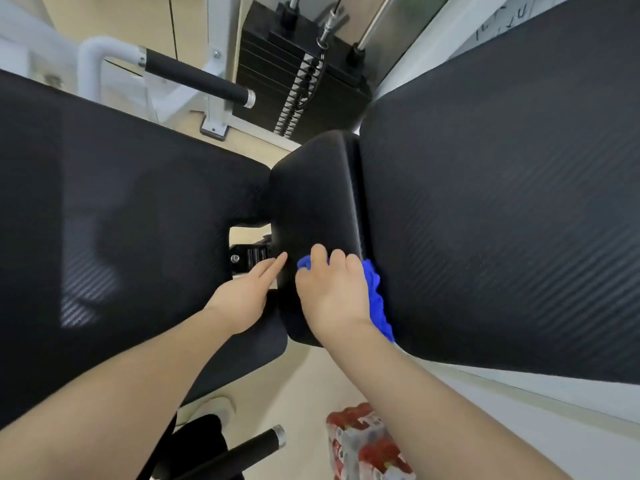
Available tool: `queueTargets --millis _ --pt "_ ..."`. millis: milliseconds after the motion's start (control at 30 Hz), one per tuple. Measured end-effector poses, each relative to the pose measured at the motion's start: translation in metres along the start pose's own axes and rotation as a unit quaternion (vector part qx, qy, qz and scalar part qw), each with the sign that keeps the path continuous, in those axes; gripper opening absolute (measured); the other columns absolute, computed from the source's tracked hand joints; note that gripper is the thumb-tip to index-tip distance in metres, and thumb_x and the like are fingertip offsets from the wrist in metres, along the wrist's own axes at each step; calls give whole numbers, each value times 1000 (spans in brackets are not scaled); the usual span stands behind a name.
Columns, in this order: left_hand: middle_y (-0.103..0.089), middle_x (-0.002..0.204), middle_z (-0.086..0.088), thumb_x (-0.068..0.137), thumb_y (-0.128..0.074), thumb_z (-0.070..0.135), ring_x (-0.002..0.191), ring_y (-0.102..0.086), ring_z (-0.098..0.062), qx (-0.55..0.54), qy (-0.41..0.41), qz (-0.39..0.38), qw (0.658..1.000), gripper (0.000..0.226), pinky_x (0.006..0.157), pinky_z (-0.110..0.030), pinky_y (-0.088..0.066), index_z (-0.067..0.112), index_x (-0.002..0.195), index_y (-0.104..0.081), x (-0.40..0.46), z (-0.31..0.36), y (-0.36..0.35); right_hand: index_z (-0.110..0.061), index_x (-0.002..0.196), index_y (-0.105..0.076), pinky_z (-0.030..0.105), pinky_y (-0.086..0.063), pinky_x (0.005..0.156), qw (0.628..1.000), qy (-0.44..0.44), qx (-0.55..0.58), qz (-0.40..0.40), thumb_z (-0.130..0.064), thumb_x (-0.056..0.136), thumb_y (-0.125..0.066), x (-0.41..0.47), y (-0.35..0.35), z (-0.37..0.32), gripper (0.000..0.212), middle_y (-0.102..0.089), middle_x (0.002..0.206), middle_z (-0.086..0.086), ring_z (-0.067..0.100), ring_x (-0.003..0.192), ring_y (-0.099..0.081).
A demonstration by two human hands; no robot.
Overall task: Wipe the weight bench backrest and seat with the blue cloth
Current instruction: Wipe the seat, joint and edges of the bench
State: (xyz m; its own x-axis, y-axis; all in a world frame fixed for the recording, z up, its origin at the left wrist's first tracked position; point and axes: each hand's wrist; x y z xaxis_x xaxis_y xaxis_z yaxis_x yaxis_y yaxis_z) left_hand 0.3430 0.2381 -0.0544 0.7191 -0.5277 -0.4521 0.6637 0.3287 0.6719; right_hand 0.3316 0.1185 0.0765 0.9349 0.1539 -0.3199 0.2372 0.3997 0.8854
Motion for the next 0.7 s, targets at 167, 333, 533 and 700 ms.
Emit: queueTargets --millis 167,333,533,700 --pt "-15 156 7 89 -37 -3 116 -55 -24 -15 -23 28 999 77 81 -39 -54 35 147 -2 -17 -5 4 -18 79 -62 32 -27 64 994 -82 8 71 -12 80 -50 23 -4 -1 14 -54 97 4 21 75 -49" --pt "-30 150 -3 92 -38 -3 118 -52 -25 -90 22 19 996 72 98 -33 -44 28 149 -7 -32 9 0 -17 62 -62 29 -34 53 998 -46 20 40 -12 62 -66 -70 -49 -33 6 -61 80 6 20 57 -50" --pt "-36 147 -5 91 -36 -8 125 -46 -24 -102 -32 -13 994 67 107 -27 -34 23 148 -17 -44 26 -4 -7 109 -61 34 -45 79 999 -17 17 -26 -14 82 -62 -67 -93 -71 28 -51 117 15 25 89 -53" --pt "-31 149 1 92 -34 -8 125 -48 -20 -58 -44 -26 997 64 98 -13 -31 24 146 -21 -46 20 3 1 130 -45 36 -43 89 997 23 -45 -52 -14 88 -54 -45 -123 -103 46 -45 127 20 28 103 -50"
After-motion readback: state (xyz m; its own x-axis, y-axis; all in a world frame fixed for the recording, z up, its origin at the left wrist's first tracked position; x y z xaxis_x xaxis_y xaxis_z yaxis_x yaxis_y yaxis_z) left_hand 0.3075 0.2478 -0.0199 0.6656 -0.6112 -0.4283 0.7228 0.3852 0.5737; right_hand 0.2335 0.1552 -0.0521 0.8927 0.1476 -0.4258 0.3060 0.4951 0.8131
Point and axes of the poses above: each hand's wrist, its own x-axis towards the middle knuckle, its own y-axis out of the back of the hand, z = x × y
